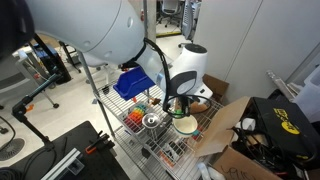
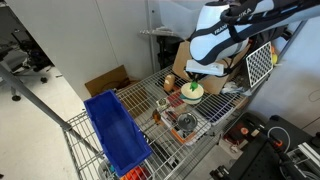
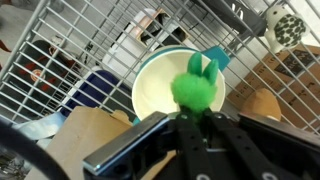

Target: Pick up the green toy and put it in the bowl.

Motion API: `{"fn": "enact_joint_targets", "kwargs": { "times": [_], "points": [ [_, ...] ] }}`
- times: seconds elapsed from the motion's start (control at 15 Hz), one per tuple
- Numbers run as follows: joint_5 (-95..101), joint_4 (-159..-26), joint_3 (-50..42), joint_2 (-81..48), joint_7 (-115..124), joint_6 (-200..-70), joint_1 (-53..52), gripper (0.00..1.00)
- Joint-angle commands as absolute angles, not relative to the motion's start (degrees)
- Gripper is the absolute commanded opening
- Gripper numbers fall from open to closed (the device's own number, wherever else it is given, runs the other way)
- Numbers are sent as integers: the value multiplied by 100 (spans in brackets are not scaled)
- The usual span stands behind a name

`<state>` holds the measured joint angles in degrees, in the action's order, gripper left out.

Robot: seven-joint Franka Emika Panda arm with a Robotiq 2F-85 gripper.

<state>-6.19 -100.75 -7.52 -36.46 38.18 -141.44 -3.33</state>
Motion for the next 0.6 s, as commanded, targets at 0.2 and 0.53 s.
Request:
{"fn": "enact_joint_targets", "kwargs": {
  "times": [0.2, 0.53],
  "points": [
    [-607, -8775, -910, -4689, 4294, -13840, -369, 3],
    [-536, -8137, -982, -5352, 4548, -13510, -410, 3]
  ]
}}
